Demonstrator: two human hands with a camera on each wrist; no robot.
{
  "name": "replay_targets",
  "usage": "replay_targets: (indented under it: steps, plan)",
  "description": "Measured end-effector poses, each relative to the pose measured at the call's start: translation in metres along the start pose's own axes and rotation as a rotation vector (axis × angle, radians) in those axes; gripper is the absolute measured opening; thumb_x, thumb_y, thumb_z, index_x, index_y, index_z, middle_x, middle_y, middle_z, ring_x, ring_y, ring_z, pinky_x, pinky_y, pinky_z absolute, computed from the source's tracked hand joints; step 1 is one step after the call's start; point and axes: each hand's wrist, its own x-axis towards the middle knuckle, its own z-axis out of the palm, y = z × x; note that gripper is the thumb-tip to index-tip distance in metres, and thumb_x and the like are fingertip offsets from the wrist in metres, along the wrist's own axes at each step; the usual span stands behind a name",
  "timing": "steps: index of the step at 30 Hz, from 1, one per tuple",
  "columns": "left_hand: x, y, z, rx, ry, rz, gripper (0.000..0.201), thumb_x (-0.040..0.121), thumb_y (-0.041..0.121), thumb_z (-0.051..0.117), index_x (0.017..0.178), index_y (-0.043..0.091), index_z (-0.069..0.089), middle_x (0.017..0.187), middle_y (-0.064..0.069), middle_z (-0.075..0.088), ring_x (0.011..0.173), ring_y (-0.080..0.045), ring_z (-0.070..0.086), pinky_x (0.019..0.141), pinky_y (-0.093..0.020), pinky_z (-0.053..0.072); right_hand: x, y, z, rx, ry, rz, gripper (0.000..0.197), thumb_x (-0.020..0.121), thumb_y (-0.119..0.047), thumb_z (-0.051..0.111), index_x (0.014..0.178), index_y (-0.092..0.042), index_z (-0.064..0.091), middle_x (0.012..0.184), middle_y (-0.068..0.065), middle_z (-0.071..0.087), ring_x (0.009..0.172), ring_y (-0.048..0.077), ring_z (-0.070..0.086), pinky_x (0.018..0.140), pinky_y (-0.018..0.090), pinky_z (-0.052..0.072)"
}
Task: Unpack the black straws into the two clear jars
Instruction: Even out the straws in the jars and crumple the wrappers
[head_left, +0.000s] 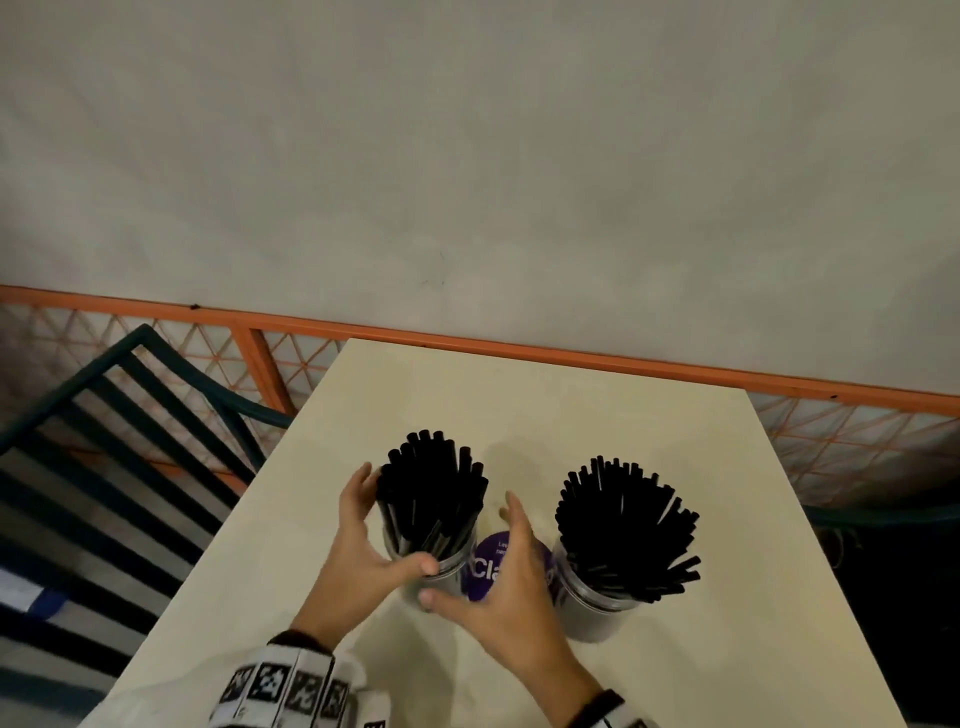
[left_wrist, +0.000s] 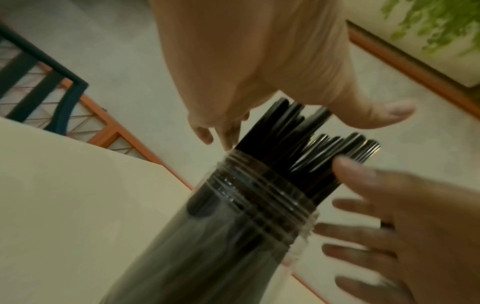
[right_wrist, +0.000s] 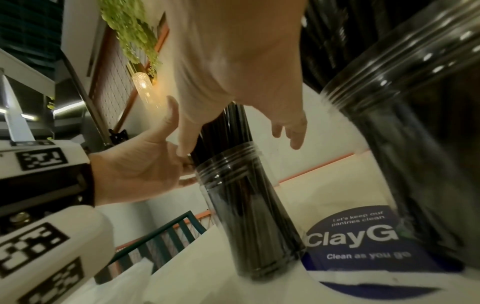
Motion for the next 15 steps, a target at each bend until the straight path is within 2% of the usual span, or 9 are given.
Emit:
replay_targets:
  steps: [2, 3, 4, 6, 8, 10, 12, 14, 15]
  plan:
    - [0.015, 0.003, -0.001, -0.029, -0.137, 0.009, 0.137, 0.028, 0.051, 0.084, 0.137, 0.031, 0.005, 0.133, 0.013, 0.032, 0.12, 0.02, 0.034, 0.096, -0.002, 0.03, 0.018, -0.006, 0.006, 0.026, -0.004, -0.034, 0.131, 0.047, -0.056, 0.083, 0.144, -0.035, -0.002, 0.149, -0.01, 0.02, 0.14, 0.01, 0.018, 0.117, 0.034, 0.02]
    - [0.022, 0.004, -0.002, -0.04, -0.175, 0.029, 0.142, 0.025, 0.055, 0.085, 0.139, 0.03, 0.004, 0.13, 0.018, 0.033, 0.111, 0.029, 0.034, 0.088, 0.005, 0.03, 0.027, -0.008, 0.009, 0.033, -0.009, -0.06, 0.133, 0.044, -0.059, 0.082, 0.144, -0.037, -0.002, 0.146, -0.013, 0.023, 0.139, 0.01, 0.019, 0.118, 0.04, 0.02]
    - [0.029, 0.005, -0.002, -0.045, -0.198, 0.048, 0.142, 0.025, 0.058, 0.085, 0.139, 0.029, 0.005, 0.127, 0.023, 0.032, 0.106, 0.033, 0.034, 0.085, 0.007, 0.03, 0.034, -0.012, 0.012, 0.022, -0.018, -0.094, 0.133, 0.042, -0.06, 0.081, 0.143, -0.038, -0.002, 0.141, -0.018, 0.026, 0.138, 0.008, 0.021, 0.118, 0.046, 0.019]
    - [0.037, 0.007, 0.002, -0.041, -0.204, 0.075, 0.127, 0.032, 0.051, 0.087, 0.135, 0.034, 0.014, 0.125, 0.025, 0.034, 0.106, 0.032, 0.036, 0.085, 0.007, 0.03, 0.044, -0.019, 0.02, -0.022, -0.013, -0.154, 0.125, 0.048, -0.054, 0.078, 0.144, -0.036, 0.001, 0.135, -0.023, 0.034, 0.134, 0.005, 0.027, 0.116, 0.051, 0.019]
    - [0.037, 0.007, 0.009, -0.064, -0.151, 0.097, 0.099, 0.047, 0.033, 0.09, 0.123, 0.042, 0.027, 0.124, 0.022, 0.042, 0.107, 0.027, 0.041, 0.085, 0.006, 0.033, 0.051, -0.023, 0.028, 0.007, 0.034, -0.19, 0.109, 0.056, -0.048, 0.076, 0.142, -0.034, 0.01, 0.125, -0.032, 0.041, 0.126, 0.003, 0.039, 0.113, 0.051, 0.027]
    - [0.032, 0.006, 0.014, -0.107, -0.084, 0.111, 0.085, 0.053, 0.026, 0.088, 0.117, 0.041, 0.034, 0.121, 0.018, 0.048, 0.108, 0.021, 0.045, 0.085, 0.003, 0.036, 0.054, -0.022, 0.033, 0.077, 0.075, -0.196, 0.098, 0.06, -0.052, 0.075, 0.139, -0.037, 0.019, 0.123, -0.026, 0.05, 0.122, 0.007, 0.048, 0.109, 0.049, 0.035]
    - [0.027, 0.004, 0.012, -0.143, -0.066, 0.126, 0.089, 0.047, 0.038, 0.088, 0.118, 0.04, 0.035, 0.122, 0.018, 0.048, 0.112, 0.016, 0.046, 0.086, 0.0, 0.037, 0.052, -0.018, 0.031, 0.101, 0.075, -0.201, 0.096, 0.059, -0.049, 0.076, 0.134, -0.052, 0.016, 0.128, -0.012, 0.049, 0.124, 0.014, 0.048, 0.106, 0.047, 0.04]
    - [0.025, 0.002, 0.006, -0.145, -0.122, 0.13, 0.103, 0.038, 0.053, 0.084, 0.124, 0.04, 0.029, 0.126, 0.021, 0.042, 0.114, 0.019, 0.041, 0.087, 0.002, 0.034, 0.049, -0.011, 0.024, 0.098, 0.05, -0.223, 0.104, 0.057, -0.044, 0.08, 0.129, -0.063, 0.007, 0.133, -0.008, 0.042, 0.128, 0.015, 0.043, 0.107, 0.045, 0.04]
    - [0.025, 0.0, 0.002, -0.134, -0.16, 0.133, 0.111, 0.036, 0.055, 0.084, 0.128, 0.038, 0.024, 0.129, 0.023, 0.037, 0.115, 0.022, 0.038, 0.088, 0.003, 0.032, 0.048, -0.008, 0.021, 0.096, 0.036, -0.231, 0.108, 0.054, -0.049, 0.082, 0.128, -0.064, 0.004, 0.137, -0.008, 0.038, 0.13, 0.013, 0.041, 0.109, 0.042, 0.039]
